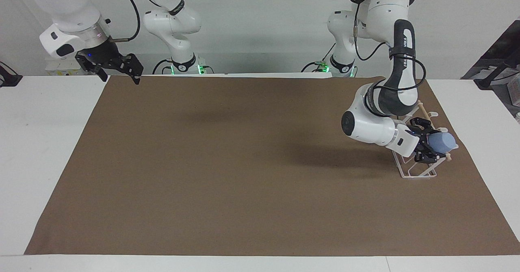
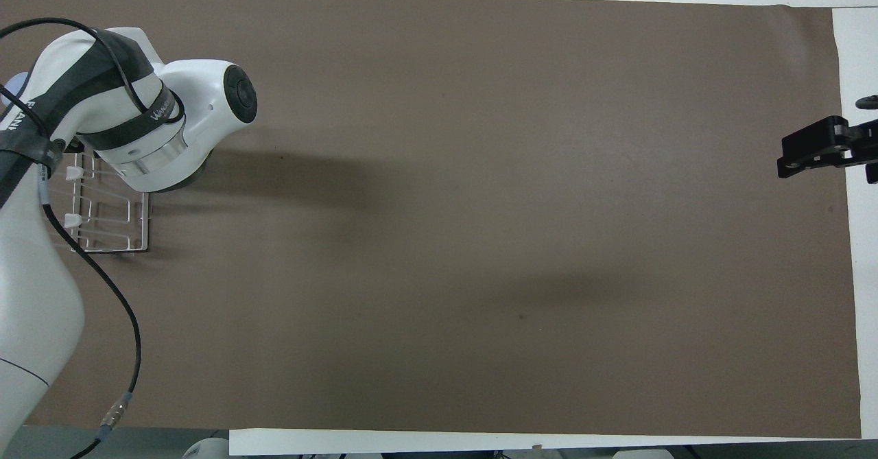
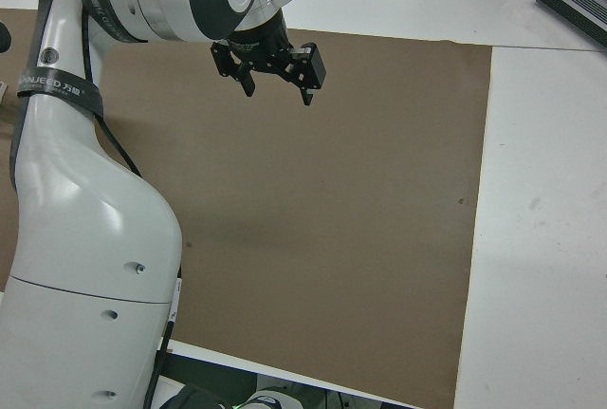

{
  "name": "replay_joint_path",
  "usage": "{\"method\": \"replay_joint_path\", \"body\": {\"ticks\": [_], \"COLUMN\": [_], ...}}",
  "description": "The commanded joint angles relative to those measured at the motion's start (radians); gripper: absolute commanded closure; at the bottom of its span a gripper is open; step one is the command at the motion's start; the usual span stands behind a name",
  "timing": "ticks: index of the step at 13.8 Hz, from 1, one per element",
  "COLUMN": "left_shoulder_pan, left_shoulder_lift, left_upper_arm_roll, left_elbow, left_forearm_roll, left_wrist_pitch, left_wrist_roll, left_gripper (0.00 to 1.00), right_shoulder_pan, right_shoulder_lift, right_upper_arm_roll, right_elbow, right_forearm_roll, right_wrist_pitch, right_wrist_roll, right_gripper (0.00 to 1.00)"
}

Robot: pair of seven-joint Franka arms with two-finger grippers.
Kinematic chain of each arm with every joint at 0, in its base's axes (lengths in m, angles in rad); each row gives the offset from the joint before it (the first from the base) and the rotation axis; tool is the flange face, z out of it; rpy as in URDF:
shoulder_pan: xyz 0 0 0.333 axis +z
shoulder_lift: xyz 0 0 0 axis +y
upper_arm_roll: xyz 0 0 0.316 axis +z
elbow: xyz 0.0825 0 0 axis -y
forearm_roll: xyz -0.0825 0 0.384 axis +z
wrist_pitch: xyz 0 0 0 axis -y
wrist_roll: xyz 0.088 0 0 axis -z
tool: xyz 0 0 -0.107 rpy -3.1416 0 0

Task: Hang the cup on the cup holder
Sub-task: 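Lower the cup onto a rack peg with the left gripper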

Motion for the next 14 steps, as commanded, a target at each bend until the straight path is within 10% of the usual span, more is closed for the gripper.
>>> {"method": "replay_joint_path", "body": {"ticks": [1, 6, 9, 14], "left_shoulder_pan": [0.003, 0.025, 0.028, 0.025], "left_shoulder_lift": [0.018, 0.027, 0.026, 0.035], "left_upper_arm_roll": [0.005, 0.004, 0.002, 0.007], "left_elbow": [-0.009, -0.017, -0.023, 0.057], "left_forearm_roll": [0.004, 0.004, -0.006, -0.069], "left_wrist_pitch": [0.024, 0.093, 0.104, 0.016], "left_wrist_roll": [-0.043, -0.083, -0.055, 0.101], "left_gripper": [0.64, 0.53, 0.0, 0.0], "right_shoulder_pan": [-0.013, -0.015, -0.016, -0.042], "right_shoulder_lift": [-0.001, -0.001, -0.001, -0.029], "right_upper_arm_roll": [0.007, 0.007, 0.007, 0.005], "right_elbow": [0.01, 0.01, 0.007, -0.053], "right_forearm_roll": [-0.017, -0.016, -0.016, -0.008], "right_wrist_pitch": [-0.013, -0.01, -0.011, -0.004], "right_wrist_roll": [-0.025, -0.025, -0.025, -0.028], "right_gripper": [0.01, 0.01, 0.01, 0.01]}}
